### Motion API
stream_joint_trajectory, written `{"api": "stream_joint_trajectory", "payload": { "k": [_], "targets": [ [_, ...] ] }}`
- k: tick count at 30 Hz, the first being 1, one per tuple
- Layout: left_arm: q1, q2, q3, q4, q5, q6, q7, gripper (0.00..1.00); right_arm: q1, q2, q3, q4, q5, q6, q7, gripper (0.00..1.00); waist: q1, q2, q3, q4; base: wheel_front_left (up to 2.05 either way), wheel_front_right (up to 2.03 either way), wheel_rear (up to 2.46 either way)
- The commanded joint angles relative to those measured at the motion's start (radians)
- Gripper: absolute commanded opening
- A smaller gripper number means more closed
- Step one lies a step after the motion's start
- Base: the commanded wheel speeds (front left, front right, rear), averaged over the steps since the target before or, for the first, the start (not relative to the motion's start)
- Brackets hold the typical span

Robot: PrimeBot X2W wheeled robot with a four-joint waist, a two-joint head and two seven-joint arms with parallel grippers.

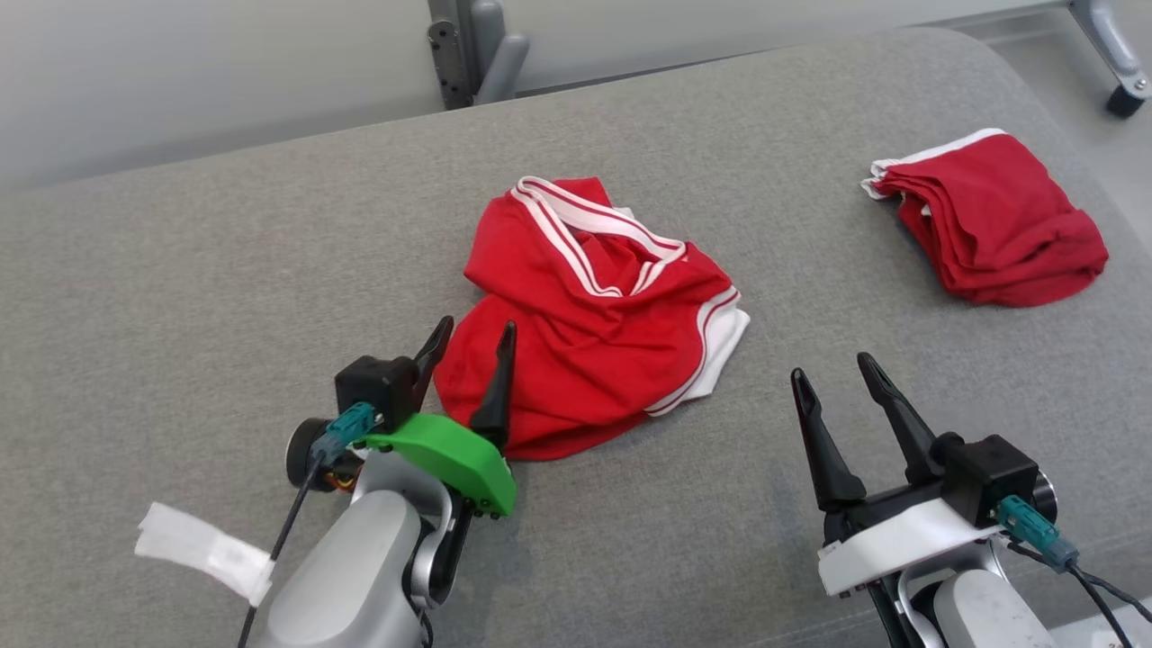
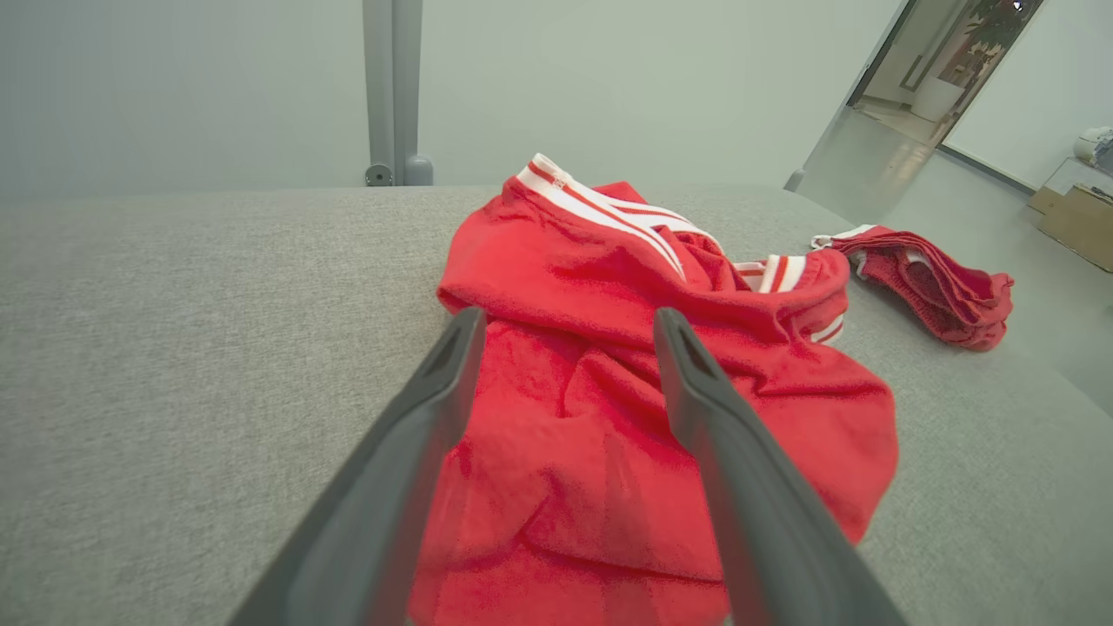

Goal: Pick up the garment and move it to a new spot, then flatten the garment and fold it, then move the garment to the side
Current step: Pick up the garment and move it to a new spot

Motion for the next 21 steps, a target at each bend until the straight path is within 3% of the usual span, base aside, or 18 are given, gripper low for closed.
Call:
{"api": "stream_joint_trajectory", "payload": {
  "k": [1,11,21],
  "targets": [
    [0.033,0.009,0.016,-0.016,-0.001,0.009,-0.005,1.00,0.014,-0.001,-0.004,0.003,-0.006,0.000,0.000,1.00,0.0000,0.0000,-0.078,0.086,0.00,0.00,0.00],
    [0.304,0.054,0.237,-0.246,0.128,0.079,-0.005,1.00,0.057,0.024,-0.043,0.018,-0.022,0.000,0.000,1.00,0.0000,0.0000,-0.126,0.190,0.00,0.00,0.00],
    [0.506,0.014,0.375,-0.388,0.288,0.038,-0.005,1.00,0.108,0.036,-0.070,0.021,-0.041,0.000,0.000,1.00,0.0000,0.0000,-0.158,0.221,0.00,0.00,0.00]
  ]
}}
